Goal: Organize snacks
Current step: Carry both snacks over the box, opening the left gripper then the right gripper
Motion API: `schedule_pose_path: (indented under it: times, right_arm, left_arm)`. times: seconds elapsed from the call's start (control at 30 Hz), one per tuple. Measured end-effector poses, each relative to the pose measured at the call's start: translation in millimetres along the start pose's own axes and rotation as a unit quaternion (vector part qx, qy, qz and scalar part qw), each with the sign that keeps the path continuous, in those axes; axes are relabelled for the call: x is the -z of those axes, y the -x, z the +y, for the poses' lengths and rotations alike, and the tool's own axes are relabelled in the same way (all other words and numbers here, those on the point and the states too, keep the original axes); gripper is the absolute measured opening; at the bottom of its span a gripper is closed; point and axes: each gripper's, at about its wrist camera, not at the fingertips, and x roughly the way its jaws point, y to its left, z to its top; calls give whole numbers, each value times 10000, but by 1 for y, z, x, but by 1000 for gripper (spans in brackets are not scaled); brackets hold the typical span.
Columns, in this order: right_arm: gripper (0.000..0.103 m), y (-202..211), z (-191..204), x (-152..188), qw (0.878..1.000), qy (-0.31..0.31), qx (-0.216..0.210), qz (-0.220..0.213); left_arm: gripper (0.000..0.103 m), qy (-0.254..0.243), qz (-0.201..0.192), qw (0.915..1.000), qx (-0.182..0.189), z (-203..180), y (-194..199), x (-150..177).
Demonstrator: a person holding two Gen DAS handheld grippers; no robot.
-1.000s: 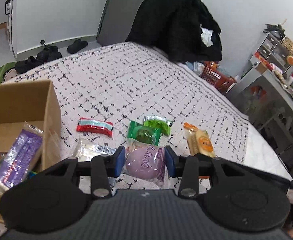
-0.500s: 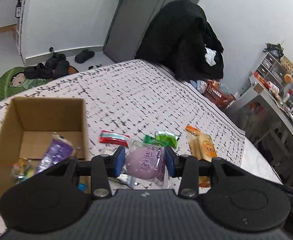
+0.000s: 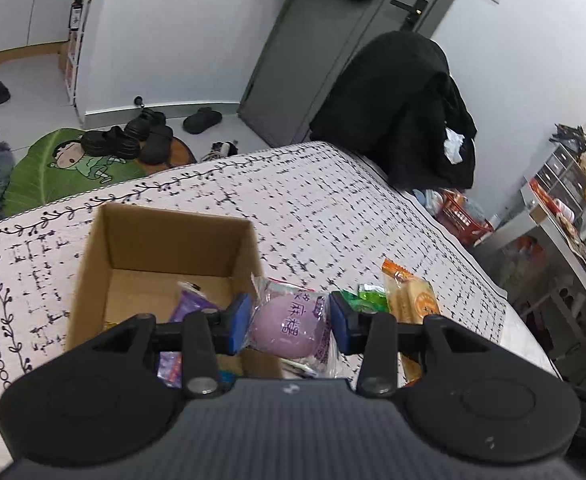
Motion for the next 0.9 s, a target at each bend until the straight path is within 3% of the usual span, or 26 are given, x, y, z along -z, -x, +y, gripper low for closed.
schedule_pose_path:
  times: [0.53, 0.9]
  right_arm:
    - [34, -32, 48, 9, 9989, 282, -263, 262]
    - [34, -51, 64, 3, 9979, 310, -429, 379]
  left_arm:
    - [43, 480, 97, 9985, -263, 64, -17, -9]
    - [49, 630, 154, 9974, -311, 80, -25, -10]
